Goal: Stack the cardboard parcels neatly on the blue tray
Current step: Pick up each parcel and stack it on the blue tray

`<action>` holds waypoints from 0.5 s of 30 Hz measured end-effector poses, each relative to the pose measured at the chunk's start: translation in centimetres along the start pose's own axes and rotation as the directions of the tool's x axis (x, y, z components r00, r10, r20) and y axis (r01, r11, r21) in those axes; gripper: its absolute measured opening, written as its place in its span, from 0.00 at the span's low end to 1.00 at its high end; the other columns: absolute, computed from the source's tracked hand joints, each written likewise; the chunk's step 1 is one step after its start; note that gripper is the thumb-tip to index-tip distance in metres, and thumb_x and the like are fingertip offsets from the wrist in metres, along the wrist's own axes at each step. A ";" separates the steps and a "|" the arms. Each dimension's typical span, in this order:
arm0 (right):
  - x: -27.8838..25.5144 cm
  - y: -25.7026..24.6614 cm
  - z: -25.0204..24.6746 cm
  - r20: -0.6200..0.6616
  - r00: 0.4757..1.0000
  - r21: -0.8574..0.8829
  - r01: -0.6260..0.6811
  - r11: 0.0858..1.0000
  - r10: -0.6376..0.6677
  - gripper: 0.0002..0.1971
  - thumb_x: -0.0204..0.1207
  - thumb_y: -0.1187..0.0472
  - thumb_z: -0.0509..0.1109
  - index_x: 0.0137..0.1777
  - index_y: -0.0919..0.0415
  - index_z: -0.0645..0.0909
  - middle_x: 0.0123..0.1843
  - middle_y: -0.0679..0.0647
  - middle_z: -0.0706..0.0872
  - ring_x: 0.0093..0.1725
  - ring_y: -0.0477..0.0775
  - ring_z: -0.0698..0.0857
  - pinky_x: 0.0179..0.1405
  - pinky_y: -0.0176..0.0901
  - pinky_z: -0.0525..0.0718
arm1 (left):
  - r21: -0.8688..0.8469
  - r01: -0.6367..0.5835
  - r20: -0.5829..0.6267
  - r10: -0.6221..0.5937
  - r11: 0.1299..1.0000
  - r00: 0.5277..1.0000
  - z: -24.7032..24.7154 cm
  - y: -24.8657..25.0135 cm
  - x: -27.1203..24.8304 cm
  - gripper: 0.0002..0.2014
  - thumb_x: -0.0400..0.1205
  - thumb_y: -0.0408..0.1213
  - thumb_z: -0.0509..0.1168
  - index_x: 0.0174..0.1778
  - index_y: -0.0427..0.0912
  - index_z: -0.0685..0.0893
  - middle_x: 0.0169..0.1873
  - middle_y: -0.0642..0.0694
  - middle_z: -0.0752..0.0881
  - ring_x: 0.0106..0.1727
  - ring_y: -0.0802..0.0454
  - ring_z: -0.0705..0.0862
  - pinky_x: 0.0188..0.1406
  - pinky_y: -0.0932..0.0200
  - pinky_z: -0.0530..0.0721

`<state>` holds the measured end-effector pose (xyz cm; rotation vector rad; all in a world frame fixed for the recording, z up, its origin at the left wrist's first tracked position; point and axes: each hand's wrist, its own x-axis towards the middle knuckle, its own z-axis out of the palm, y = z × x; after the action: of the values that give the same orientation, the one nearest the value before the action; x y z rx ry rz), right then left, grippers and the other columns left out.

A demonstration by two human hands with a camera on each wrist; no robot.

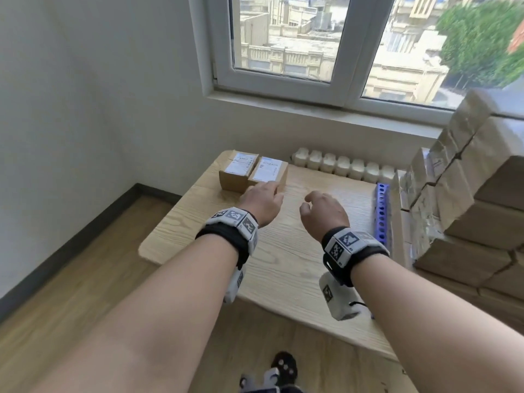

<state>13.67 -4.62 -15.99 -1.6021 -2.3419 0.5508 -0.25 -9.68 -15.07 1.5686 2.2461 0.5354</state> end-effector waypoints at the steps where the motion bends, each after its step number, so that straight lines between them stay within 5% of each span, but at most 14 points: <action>1: 0.5 -0.1 0.3 0.004 1.000 0.003 -0.009 1.000 0.009 0.19 0.83 0.55 0.57 0.70 0.58 0.78 0.68 0.57 0.82 0.67 0.59 0.79 0.61 0.51 0.78 | -0.009 0.008 -0.006 -0.008 1.000 1.000 -0.1 -0.3 0.4 0.21 0.88 0.44 0.52 0.77 0.44 0.73 0.75 0.40 0.75 0.75 0.41 0.72 0.74 0.46 0.70; 15: 13.2 -1.5 4.8 0.132 0.990 0.032 -0.062 0.998 0.057 0.20 0.84 0.56 0.56 0.74 0.58 0.74 0.70 0.56 0.81 0.68 0.57 0.79 0.64 0.50 0.77 | -0.041 0.094 0.066 -0.091 0.995 0.994 0.1 -5.2 13.1 0.24 0.88 0.43 0.52 0.82 0.43 0.67 0.80 0.43 0.70 0.80 0.45 0.68 0.79 0.47 0.67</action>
<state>5.65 6.41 -19.72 -1.6717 -2.3677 0.7275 -8.69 0.98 -18.56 1.4325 2.2311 0.4980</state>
